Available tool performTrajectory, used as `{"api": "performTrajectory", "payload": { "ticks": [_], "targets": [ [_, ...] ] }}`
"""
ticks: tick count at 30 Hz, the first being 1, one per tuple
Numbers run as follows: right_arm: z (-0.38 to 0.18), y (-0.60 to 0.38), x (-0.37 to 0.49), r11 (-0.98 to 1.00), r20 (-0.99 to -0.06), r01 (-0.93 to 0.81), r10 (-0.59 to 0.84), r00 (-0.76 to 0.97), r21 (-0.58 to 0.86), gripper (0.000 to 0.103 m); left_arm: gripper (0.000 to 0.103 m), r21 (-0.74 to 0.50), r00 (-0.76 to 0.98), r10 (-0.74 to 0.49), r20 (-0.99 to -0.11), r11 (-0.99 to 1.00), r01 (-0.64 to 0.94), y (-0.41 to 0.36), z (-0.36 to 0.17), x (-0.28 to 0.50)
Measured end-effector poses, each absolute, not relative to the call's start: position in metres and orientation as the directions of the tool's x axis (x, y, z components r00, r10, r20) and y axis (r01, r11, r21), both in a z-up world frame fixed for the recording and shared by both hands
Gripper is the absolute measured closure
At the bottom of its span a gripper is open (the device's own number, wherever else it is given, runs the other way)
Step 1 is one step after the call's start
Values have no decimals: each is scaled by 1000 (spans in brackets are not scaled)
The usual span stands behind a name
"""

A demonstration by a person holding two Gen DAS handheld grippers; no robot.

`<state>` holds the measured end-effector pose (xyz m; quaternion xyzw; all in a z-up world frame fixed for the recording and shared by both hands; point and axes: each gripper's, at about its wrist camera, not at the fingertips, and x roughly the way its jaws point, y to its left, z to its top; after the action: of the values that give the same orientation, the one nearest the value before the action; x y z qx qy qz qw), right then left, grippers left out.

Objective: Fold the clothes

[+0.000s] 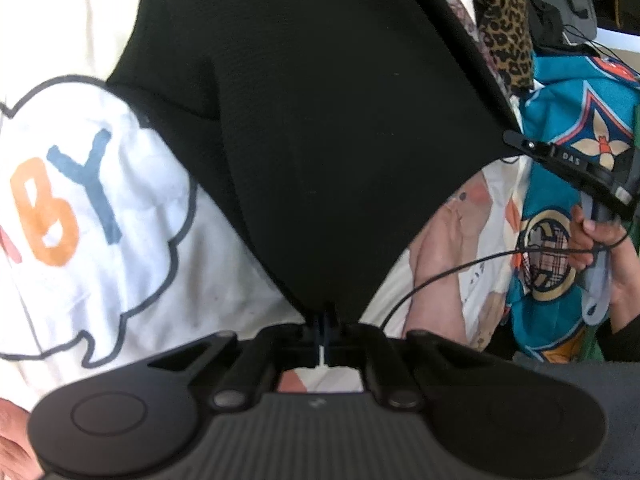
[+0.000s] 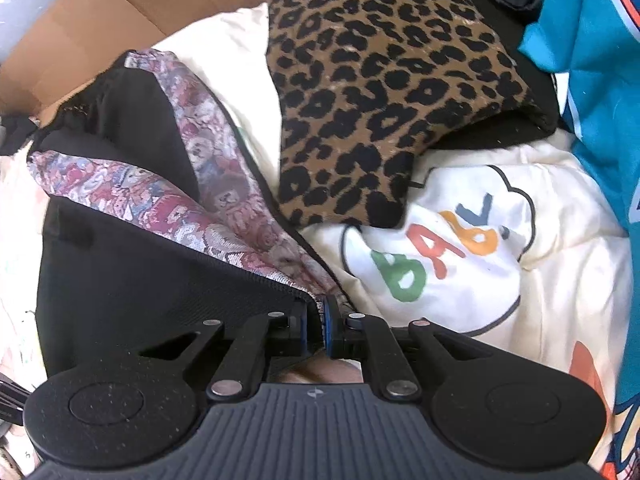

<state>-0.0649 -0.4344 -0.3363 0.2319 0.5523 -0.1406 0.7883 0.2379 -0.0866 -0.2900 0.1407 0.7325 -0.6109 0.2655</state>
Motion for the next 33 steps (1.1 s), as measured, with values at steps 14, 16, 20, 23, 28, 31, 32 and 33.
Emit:
{"api": "performTrajectory", "payload": {
  "ticks": [14,16,20,23,28,31,32,33],
  "targets": [
    [-367,-450,-67,810,-949,548,34,314,210,81,96,-730,-736,-41,-676,176,661,-97,-295,235],
    [-364,-451,-70,803,-948,557,29,318,212,72,87,-707,-712,-31,-701,156,690,-95,-289,238],
    [-353,-453,-78,783,-938,578,21,345,230,68,79,-669,-673,-1,-739,113,734,-98,-279,252],
    [-346,-450,-81,787,-933,572,12,360,231,68,78,-630,-635,10,-773,105,769,-106,-272,264],
    [-338,-445,-88,787,-916,557,25,400,264,68,71,-569,-571,-4,-821,93,817,-127,-256,282],
    [-334,-442,-88,791,-910,548,25,414,271,68,62,-545,-545,-25,-838,77,835,-141,-244,290],
    [-333,-441,-88,793,-908,546,24,418,272,67,58,-540,-539,-31,-841,62,839,-146,-240,292],
    [-332,-440,-87,795,-906,543,23,422,272,67,53,-530,-529,-38,-848,49,846,-151,-236,295]
  ]
}}
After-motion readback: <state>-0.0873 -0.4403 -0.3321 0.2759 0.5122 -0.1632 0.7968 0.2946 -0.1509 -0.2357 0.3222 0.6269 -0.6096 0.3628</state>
